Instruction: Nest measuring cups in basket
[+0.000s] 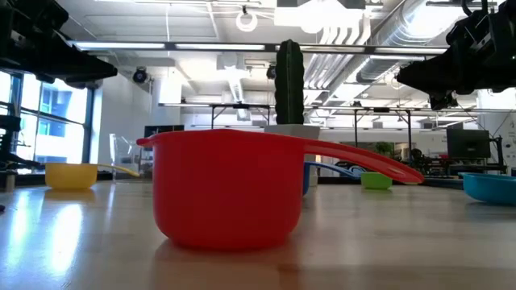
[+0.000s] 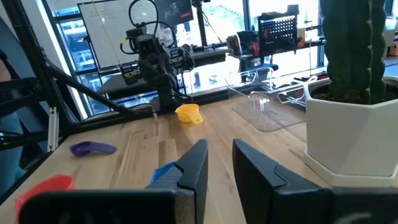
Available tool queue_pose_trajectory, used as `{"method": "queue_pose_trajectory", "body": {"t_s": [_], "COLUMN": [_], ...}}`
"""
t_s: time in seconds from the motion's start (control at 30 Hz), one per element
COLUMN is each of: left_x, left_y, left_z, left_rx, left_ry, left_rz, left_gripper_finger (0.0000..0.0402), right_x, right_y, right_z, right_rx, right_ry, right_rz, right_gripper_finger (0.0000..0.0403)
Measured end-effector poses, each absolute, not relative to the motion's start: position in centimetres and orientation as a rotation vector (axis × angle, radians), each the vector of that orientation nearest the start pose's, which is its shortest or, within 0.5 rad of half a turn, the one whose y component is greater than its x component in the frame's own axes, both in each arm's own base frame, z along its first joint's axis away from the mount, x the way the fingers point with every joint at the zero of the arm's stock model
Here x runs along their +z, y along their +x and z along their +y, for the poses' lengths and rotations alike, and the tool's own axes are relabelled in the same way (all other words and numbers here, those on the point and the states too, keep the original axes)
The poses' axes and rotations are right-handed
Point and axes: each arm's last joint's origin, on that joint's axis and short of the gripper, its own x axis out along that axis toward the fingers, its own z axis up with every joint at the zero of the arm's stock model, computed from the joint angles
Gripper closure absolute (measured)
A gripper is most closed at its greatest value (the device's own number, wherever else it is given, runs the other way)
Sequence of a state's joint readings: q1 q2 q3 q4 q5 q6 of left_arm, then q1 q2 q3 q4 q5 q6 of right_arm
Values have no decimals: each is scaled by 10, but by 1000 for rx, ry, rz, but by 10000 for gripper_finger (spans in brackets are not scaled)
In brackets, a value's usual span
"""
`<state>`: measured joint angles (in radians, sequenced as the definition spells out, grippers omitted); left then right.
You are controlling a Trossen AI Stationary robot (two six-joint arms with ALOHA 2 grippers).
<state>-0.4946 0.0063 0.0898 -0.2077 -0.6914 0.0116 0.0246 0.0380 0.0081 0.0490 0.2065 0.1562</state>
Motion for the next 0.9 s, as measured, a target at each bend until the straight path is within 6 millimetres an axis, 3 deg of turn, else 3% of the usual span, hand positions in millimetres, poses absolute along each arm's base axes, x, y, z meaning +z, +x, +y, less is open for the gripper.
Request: {"method": "queue_pose_trajectory", "body": {"t_s": [0.53,0.9], "left_x": [174,174], "left_y": [83,83], "left_z": [-24,-24], "left_rx": [196,190], "left_ry": [83,193], "left_rz": [104,114], "left_gripper_finger": [344,344], "right_x": [168,168], "right_y": [99,99], "right_z": [-3,-3], "right_rx": [-180,-180], "right_ry": [158,158], "right_rz": [-33,-33], "right_gripper_finger": [336,336]}}
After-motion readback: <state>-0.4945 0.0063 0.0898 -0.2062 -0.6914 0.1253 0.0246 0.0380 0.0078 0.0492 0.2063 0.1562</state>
